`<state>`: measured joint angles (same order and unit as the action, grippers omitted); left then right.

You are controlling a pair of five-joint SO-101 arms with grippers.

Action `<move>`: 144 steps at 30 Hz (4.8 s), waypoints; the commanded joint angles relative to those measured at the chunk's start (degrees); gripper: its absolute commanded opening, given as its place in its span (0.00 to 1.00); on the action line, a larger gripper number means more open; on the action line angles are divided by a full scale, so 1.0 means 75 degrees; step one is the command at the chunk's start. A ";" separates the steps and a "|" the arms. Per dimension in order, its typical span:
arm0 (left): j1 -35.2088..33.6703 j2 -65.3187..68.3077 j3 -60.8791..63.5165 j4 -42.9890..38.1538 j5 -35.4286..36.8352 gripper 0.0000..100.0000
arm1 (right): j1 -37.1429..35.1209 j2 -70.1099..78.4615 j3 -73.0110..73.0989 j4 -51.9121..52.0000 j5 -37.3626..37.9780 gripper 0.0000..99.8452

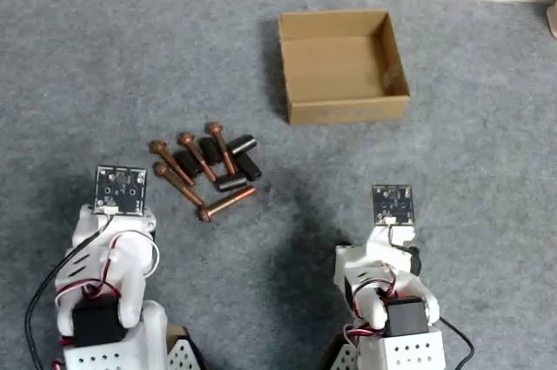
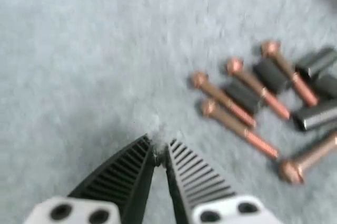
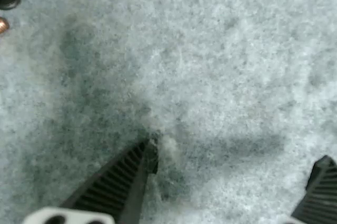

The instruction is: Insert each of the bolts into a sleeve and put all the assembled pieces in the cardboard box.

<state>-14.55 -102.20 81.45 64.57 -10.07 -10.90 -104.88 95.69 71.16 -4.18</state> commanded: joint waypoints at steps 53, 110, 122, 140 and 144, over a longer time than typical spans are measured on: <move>-0.0862 0.0018 -0.1108 -0.4642 0.0738 0.01 | 0.0053 -0.0053 0.0733 0.0006 0.0023 0.41; 0.1893 1.1751 -0.5245 -0.2333 0.3329 0.22 | 0.0568 -0.0041 0.0733 -0.0862 0.0070 0.41; 0.1565 1.1751 -0.4319 -0.4478 0.4138 0.22 | 0.0568 -0.0041 0.0733 -0.0862 0.0070 0.41; 0.1530 1.1751 -0.4062 -0.4009 0.4818 0.22 | 0.0568 -0.0041 0.0733 -0.0862 0.0070 0.41; 0.1623 1.1751 -0.3768 -0.4689 0.4841 0.22 | 0.0568 -0.0041 0.0733 -0.0862 0.0070 0.41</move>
<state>-2.59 -13.76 52.26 33.89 25.63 -7.30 -104.88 95.69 64.48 -4.18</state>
